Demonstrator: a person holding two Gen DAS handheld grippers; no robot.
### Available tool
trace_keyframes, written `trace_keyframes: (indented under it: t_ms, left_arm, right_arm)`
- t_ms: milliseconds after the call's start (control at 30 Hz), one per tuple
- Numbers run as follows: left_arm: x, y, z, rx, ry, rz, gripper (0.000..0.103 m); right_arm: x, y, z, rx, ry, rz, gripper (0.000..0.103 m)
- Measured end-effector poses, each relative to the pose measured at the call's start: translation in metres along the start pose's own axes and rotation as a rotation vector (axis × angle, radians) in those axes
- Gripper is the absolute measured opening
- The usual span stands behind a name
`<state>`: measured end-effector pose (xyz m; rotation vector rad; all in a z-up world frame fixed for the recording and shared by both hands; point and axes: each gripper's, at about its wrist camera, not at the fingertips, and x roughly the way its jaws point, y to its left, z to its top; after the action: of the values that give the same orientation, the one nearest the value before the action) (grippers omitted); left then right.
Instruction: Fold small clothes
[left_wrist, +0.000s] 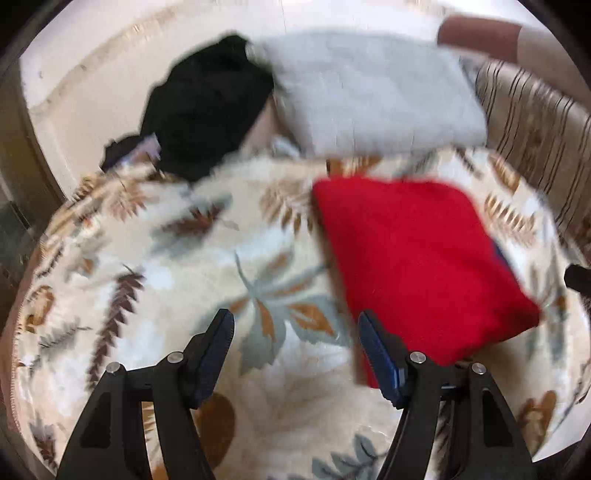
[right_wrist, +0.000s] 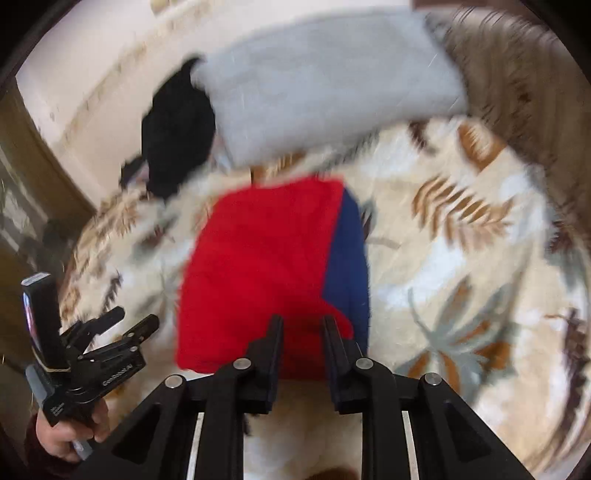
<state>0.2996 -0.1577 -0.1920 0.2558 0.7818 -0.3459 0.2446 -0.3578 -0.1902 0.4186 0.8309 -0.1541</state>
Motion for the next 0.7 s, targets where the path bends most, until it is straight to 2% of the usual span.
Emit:
trace_keyframes:
  t_ms: [67, 133, 167, 233, 333, 433, 700]
  left_arm:
    - [-0.029, 0.001, 0.006, -0.005, -0.055, 0.006, 0.083]
    - [-0.05, 0.001, 0.011, -0.006, -0.119, 0.009, 0.087]
    - [-0.063, 0.0, 0.011, -0.006, -0.151, 0.014, 0.088]
    - [-0.076, -0.002, 0.01, -0.008, -0.168, 0.027, 0.095]
    - [-0.087, -0.003, 0.005, -0.014, -0.194, 0.031, 0.095]
    - [-0.09, -0.001, 0.008, -0.024, -0.188, 0.029, 0.095]
    - [-0.083, -0.002, 0.009, -0.037, -0.186, 0.06, 0.095]
  right_arm:
    - [-0.031, 0.012, -0.01, -0.017, -0.08, -0.029, 0.03]
    - [-0.059, 0.023, -0.02, -0.005, -0.126, -0.038, 0.059]
    - [-0.067, 0.027, -0.022, 0.007, -0.137, -0.033, 0.08]
    - [-0.09, 0.039, -0.032, 0.017, -0.207, -0.055, 0.08]
    - [-0.105, 0.056, -0.034, -0.026, -0.223, -0.097, 0.079]
    - [-0.118, 0.062, -0.032, -0.033, -0.241, -0.09, 0.078]
    - [-0.109, 0.059, -0.029, -0.04, -0.231, -0.087, 0.078]
